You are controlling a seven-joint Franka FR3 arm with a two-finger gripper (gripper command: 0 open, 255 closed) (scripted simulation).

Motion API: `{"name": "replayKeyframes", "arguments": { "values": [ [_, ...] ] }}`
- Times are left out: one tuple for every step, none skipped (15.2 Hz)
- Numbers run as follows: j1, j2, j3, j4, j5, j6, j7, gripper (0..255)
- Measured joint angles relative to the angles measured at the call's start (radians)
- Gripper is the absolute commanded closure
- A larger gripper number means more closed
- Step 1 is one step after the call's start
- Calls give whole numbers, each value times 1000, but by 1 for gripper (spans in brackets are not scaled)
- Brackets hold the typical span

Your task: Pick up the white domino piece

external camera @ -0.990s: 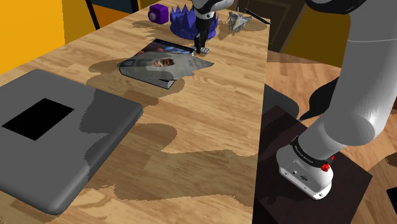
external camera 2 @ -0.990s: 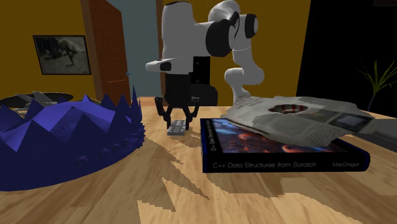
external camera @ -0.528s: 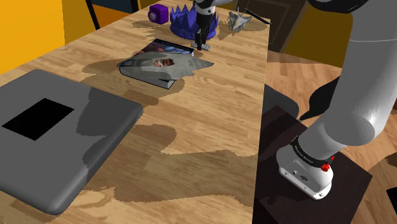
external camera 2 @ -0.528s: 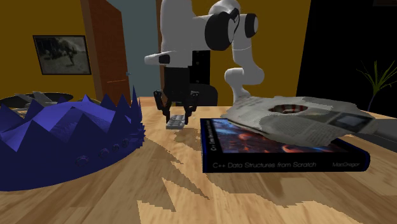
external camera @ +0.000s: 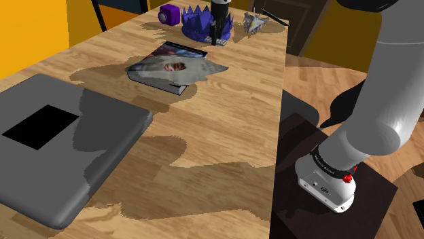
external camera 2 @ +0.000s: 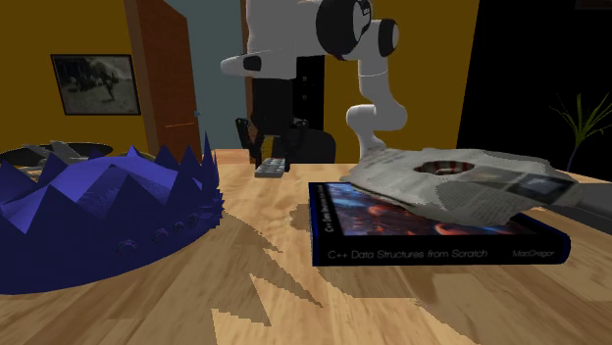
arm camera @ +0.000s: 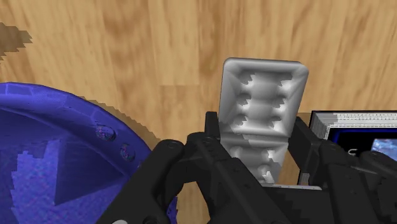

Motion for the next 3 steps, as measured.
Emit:
{"name": "replayKeyframes", "arguments": {
  "values": [
    [0,0,0,14,0,-13,-1,255],
    [-1,-1,0,25,0,-26,-2,255],
    [0,-3,0,30,0,-33,-1,255]
  ]
}}
